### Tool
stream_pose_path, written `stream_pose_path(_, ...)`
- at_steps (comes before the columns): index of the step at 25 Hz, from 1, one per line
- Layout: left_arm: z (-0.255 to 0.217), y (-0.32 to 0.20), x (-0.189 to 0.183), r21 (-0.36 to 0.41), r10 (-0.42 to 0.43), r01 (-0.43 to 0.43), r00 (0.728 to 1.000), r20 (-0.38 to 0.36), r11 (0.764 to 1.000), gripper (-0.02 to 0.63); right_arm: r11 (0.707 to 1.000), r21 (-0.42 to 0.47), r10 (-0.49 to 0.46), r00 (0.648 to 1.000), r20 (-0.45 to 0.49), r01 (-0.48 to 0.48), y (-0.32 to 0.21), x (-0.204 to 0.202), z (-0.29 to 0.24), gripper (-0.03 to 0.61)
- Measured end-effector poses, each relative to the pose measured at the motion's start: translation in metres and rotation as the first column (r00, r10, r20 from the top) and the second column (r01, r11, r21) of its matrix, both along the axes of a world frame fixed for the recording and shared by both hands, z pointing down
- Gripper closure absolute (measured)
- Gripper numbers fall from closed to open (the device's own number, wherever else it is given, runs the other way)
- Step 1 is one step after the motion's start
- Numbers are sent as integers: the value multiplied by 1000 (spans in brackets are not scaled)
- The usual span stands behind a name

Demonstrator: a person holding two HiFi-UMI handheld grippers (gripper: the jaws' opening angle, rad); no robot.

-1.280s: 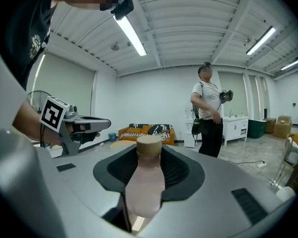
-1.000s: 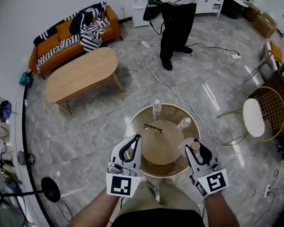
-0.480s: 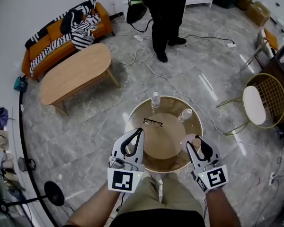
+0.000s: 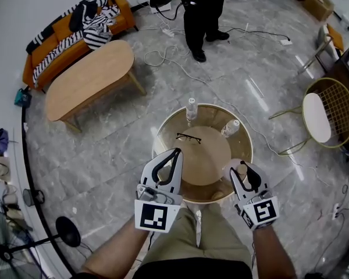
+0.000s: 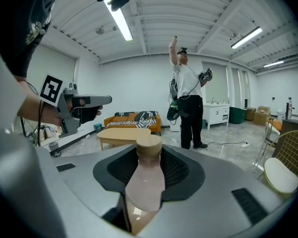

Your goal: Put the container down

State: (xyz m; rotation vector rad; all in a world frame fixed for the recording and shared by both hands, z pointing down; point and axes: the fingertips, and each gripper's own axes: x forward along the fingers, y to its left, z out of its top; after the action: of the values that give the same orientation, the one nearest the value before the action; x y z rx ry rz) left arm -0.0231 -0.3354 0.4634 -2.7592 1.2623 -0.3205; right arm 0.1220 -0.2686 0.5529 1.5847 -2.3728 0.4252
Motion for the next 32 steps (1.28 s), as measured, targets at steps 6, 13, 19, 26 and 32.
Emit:
stream_pose_path(6,20,-5,-3,-26,-26,26,1000,3,999,598,999,-42,3,1000,-4,-3,-4,5,38,425)
stream_pose_path(13,36,-12,-12,-45,-58,58,998,-8,997,598,996,-94,-1,1000,-3,1,-8,3,90,425)
stream_pose_path(19,47,-15,-15,-59,-75,74,997,-10,996,598,988,-153,-4,1000,-7,3,-6,0,130,425)
stream_pose_path(26,63,-16,-20,-82,-88,87,996,-3,993,598,973,-230,8,1000,-23,-13,-6,3,183,425)
stream_pose_path(32,79,-17,-25,-100,-101,101,995,2,990,598,960,-281,9,1000,-28,-16,-5,3,223,423)
